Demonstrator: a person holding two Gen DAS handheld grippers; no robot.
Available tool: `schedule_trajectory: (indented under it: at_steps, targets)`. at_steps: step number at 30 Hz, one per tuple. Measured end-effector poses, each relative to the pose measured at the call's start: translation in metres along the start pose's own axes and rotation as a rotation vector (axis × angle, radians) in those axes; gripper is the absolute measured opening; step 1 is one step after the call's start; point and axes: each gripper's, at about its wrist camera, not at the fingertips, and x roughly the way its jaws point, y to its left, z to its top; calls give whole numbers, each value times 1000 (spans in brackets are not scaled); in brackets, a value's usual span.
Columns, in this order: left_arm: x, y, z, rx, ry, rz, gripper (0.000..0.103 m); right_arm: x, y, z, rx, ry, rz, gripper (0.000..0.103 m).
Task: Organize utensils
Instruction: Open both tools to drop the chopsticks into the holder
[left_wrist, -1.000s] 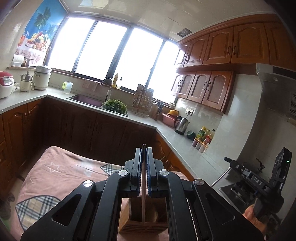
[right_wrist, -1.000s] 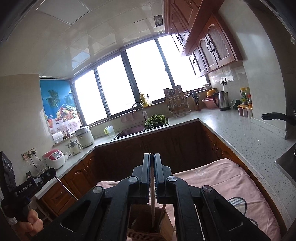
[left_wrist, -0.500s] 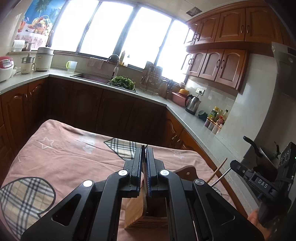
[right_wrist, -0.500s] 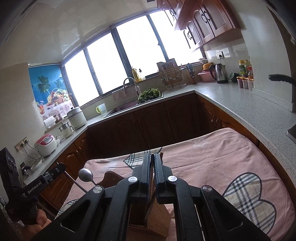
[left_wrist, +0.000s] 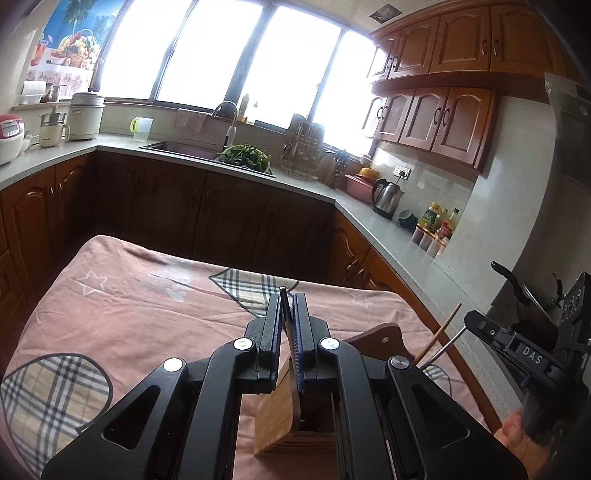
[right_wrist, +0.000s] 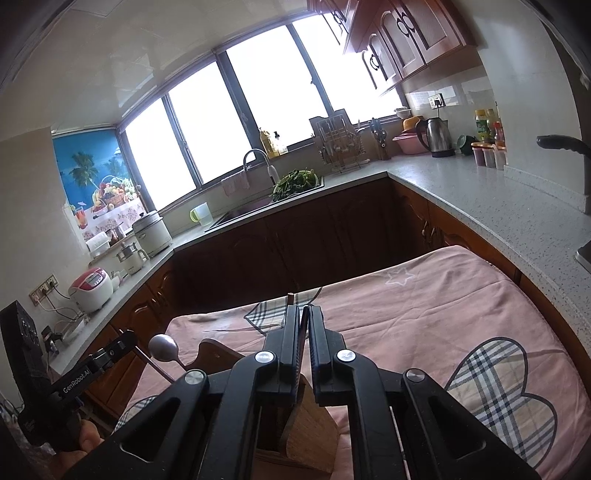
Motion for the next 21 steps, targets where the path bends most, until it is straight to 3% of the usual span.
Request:
schedule_trajectory:
  at_steps: [2,4,5,7,10,16,21]
  targets:
    - [0,0,0,1,8,-10,19,0,0,0,4,3,4,10]
    - [-5,2,1,-4,-1,-1,49,-1,0,0,8,5,5,14]
    - [-7,2,1,-9,-10,-1,52,-2,0,0,13,3,7,17]
    - [-11,3,3,-13,-9,2,56,-5,-2,1,29,-4,17,45]
    - [-18,7,2,-27,-6,6,73,-11,-4,0,46,-17,27,65]
    - [-40,13,-12,-50,13,14,85,-31,-7,-5,71,-32,55,85]
    - [-58,18,-34,-79,67,17,86,-51,-7,-22,74,-21,67,96]
